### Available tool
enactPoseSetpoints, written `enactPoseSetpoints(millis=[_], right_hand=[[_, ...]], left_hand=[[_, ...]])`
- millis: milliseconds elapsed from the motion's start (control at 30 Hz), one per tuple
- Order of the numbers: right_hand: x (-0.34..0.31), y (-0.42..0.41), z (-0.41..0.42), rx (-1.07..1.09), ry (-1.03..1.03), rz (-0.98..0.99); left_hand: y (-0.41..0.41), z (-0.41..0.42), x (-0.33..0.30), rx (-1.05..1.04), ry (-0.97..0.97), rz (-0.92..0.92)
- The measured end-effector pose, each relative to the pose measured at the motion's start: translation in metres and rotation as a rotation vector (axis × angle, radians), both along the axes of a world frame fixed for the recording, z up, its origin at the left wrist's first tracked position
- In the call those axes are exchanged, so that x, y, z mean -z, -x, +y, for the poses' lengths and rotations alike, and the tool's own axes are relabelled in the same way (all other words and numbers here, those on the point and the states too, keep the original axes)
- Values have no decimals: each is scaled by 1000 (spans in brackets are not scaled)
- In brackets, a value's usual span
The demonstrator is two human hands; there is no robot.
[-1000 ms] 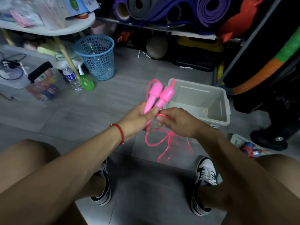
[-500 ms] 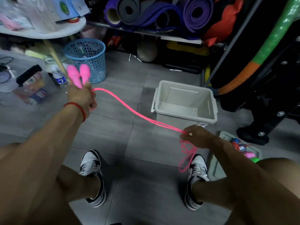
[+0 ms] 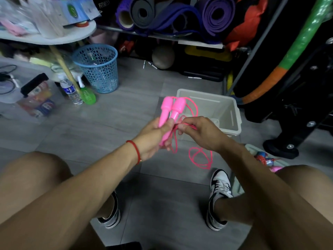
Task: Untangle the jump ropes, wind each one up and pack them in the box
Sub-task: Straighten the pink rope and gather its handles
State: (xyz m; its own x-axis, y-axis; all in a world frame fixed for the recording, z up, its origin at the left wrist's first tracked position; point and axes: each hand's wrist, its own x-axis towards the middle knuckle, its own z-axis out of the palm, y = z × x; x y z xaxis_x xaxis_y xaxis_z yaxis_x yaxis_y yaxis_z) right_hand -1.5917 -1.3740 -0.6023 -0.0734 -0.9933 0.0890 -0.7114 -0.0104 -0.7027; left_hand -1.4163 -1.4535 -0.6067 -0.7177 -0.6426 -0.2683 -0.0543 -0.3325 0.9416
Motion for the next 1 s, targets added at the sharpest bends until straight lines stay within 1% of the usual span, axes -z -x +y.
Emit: enactPoseSetpoints(millis=[33,67,133,167,200,267,333,367,433,533,633,700,767,900,933,967,1000], right_hand=[[0,-2,-2,6,-18,-20],[0,-3,-2,-4,-50,-70],[4,-3,-2,-87,-153,-192],[10,-2,-1,-136,-209,-211],[18,1,0,-164,-269,-203],[31,12,7,-75,-361,-190],[40,32,13,8,-400,-68],[41,41,17,-4,-432,4],[43,53,21,-34,-510,73],[58,58,23,-6,-564,112],[81,68,30,-5,-649,157],[92,78,38,61,-705,143],[90,77,39,124,-671,12],[63,54,30,133,-585,-440],[57,48,28,107,-570,-500],[51,41,26,77,-564,-519],[46,35,24,54,-560,-520]], left_hand=[[4,4,2,25,-36,13],[6,1,8,24,-27,10],[7,-10,19,-17,84,-57],[6,-16,22,-51,159,-110],[4,-22,25,-84,227,-167],[1,-37,36,-157,317,-286],[-8,-55,44,-214,446,-433],[-12,-63,46,-251,474,-472],[-18,-80,48,-336,493,-495],[-29,-101,50,-415,616,-577],[-39,-113,51,-522,605,-560],[-43,-117,52,-521,617,-584],[-48,-121,60,-476,631,-636],[-55,-114,69,-381,588,-820],[-54,-110,67,-367,603,-856],[-51,-105,64,-361,634,-876],[-47,-97,61,-352,647,-855]])
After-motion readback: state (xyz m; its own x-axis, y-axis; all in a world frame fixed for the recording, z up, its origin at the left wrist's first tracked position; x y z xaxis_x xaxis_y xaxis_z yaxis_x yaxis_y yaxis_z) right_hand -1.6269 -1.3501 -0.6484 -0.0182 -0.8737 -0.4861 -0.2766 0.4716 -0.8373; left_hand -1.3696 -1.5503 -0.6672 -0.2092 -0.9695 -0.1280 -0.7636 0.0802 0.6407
